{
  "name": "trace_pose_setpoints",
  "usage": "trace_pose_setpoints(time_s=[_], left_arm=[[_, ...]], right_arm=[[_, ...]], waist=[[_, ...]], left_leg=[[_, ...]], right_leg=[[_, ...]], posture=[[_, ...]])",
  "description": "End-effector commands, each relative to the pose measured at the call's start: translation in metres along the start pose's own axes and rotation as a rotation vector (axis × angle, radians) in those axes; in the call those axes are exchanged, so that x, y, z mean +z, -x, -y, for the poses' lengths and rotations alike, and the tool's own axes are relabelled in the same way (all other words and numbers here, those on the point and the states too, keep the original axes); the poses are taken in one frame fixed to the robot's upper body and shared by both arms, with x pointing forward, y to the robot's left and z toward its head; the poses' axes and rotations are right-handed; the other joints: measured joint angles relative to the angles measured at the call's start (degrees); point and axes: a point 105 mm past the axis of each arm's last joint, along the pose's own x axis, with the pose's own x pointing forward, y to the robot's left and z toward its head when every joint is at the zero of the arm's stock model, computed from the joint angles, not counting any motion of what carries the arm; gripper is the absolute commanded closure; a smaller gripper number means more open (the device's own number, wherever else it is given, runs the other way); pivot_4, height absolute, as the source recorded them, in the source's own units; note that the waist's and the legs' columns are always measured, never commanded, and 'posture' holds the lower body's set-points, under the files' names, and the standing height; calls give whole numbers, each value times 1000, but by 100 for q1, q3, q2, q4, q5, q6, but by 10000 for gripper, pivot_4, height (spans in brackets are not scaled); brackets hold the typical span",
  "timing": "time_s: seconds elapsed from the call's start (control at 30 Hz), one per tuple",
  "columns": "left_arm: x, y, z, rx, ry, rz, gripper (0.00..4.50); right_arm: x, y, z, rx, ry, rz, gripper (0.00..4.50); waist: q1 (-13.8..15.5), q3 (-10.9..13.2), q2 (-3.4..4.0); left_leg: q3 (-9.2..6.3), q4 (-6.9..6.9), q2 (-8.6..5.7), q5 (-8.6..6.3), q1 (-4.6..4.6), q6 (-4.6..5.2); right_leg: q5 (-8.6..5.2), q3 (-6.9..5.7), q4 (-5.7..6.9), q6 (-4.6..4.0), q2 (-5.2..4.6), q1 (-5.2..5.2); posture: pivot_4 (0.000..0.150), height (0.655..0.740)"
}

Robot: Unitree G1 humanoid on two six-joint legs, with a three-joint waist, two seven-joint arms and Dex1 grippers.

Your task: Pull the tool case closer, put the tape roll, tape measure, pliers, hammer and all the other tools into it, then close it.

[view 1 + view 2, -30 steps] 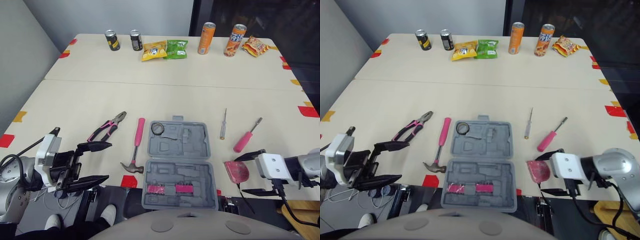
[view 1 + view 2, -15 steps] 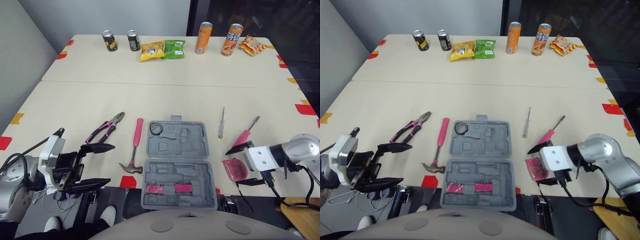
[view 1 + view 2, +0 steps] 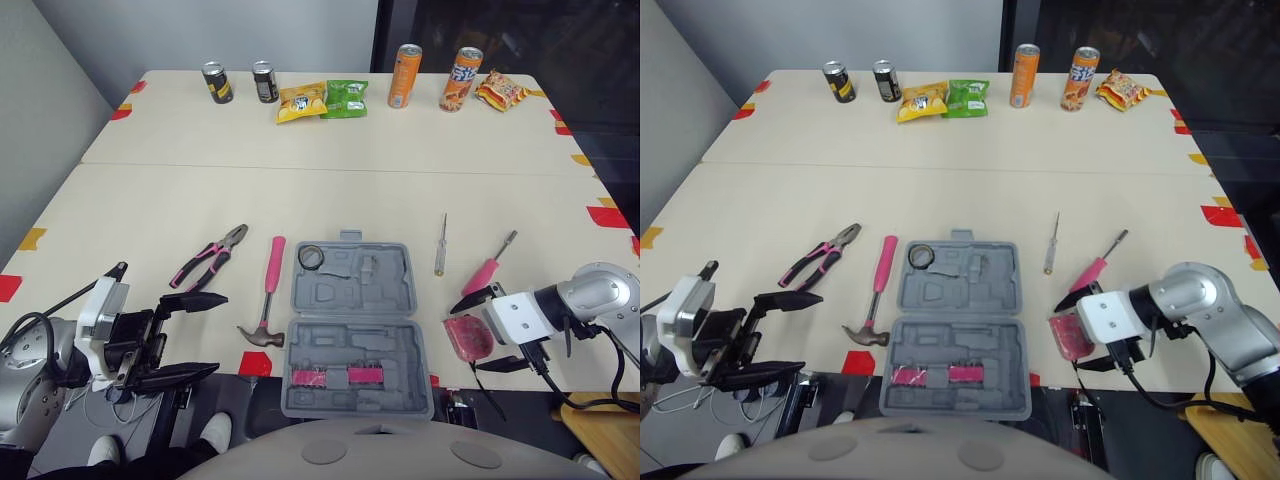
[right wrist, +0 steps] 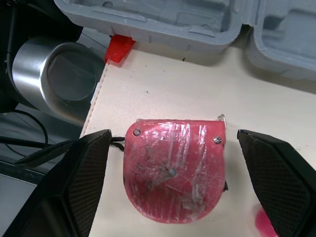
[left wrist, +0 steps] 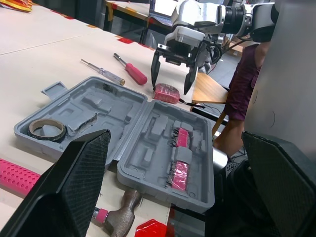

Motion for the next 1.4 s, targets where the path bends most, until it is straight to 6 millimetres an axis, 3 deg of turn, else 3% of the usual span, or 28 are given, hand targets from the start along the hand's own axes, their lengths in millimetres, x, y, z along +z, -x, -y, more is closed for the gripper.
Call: trace_pose_setpoints(time_s=[0.03, 0.27, 0.43, 0.7, 0.8, 1.0, 1.13, 1.27, 1.4], left_arm=[[5, -1, 5, -54, -24, 15, 0], [0, 1, 6, -46, -19, 15, 0], [-2, 2, 6, -40, -20, 15, 0], [-1, 0, 6, -45, -26, 29, 0], [9, -2, 3, -29, -42, 81, 0], [22, -8, -3, 9, -56, 140, 0], [23, -9, -4, 15, -58, 148, 0], [27, -3, -13, 66, -87, 156, 0], [28, 3, -15, 105, -88, 160, 0]], right_arm=[[-2, 1, 4, -3, 5, -15, 1961], [-6, -5, 5, -4, -11, -16, 1961], [-8, -8, 7, -7, -19, -11, 16183], [-7, -5, 9, -28, -32, -3, 16515], [17, 6, 24, -107, -53, 46, 16515], [89, 25, 59, -192, -231, 113, 16515], [103, 31, 68, -244, -316, 52, 16515], [124, 29, 88, -207, -241, -144, 16515], [135, 9, 107, -193, -232, -228, 16515]], waist=[[-10, 0, 0], [-23, 0, 0], [-31, 0, 0], [-33, 0, -1], [-37, 1, 2], [-81, 5, 8], [-28, -3, -3], [-40, 11, 16], [-65, 5, -1]], left_leg=[[0, 1, 0, 0, 0, 0], [1, 1, 1, 0, 1, 0], [2, 2, 1, 0, -1, 0], [3, 2, 2, 0, 0, 0], [4, 2, 2, 0, 0, 0], [7, 4, 5, 3, 5, 4], [5, 6, 8, 3, 10, 4], [25, 10, 2, 3, -2, 0], [34, 16, 9, 1, 1, -13]], right_leg=[[0, 1, 0, 0, 0, 0], [1, 1, 3, -1, 0, -1], [1, 2, 3, -2, 1, -1], [1, 3, 4, -3, 1, -1], [2, 4, 5, -3, 1, -2], [1, 10, 27, -8, 5, -9], [-2, 13, 33, -16, 12, -10], [-1, 37, 37, -16, 9, -36], [-4, 51, 65, -21, 16, -50]], posture=[[1500, 7400], [1500, 7400], [1500, 7400], [1500, 7400], [1500, 7400], [1500, 7400], [1500, 7400], [1500, 7400], [1500, 7400]])
